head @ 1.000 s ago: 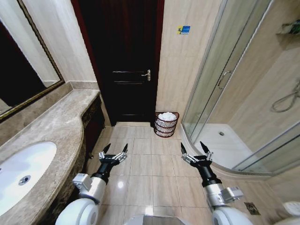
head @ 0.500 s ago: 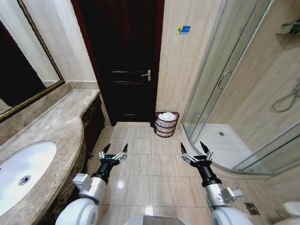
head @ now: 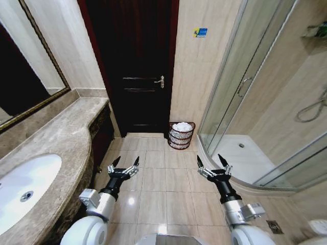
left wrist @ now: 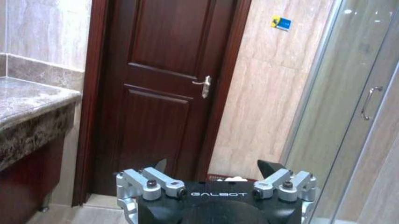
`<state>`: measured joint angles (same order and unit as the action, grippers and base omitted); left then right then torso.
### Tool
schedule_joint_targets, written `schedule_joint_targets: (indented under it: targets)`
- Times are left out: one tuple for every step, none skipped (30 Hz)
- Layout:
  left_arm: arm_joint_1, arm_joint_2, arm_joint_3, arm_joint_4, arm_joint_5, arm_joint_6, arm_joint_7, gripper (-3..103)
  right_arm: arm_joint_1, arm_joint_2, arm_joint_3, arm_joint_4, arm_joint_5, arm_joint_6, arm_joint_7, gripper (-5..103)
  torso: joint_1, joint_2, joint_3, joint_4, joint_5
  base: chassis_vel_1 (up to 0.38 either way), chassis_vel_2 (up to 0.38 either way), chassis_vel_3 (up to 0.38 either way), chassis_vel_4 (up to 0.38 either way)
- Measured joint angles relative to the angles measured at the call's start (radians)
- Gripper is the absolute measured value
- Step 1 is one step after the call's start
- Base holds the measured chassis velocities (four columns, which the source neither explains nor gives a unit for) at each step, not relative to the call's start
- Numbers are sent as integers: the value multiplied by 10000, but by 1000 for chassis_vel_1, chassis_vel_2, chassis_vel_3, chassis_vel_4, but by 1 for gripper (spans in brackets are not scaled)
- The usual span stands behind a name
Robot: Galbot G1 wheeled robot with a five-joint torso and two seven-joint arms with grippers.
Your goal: Discard the used towel into the hamper.
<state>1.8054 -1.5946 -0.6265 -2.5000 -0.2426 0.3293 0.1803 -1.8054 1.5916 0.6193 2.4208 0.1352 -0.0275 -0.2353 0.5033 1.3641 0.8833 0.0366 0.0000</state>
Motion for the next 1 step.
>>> schedule_joint_targets:
  targets:
    - [0,0,0,0,0,0,0,99,0,0,0,0,0,0,0,100,0,0,0,0,0,0,0,0,0]
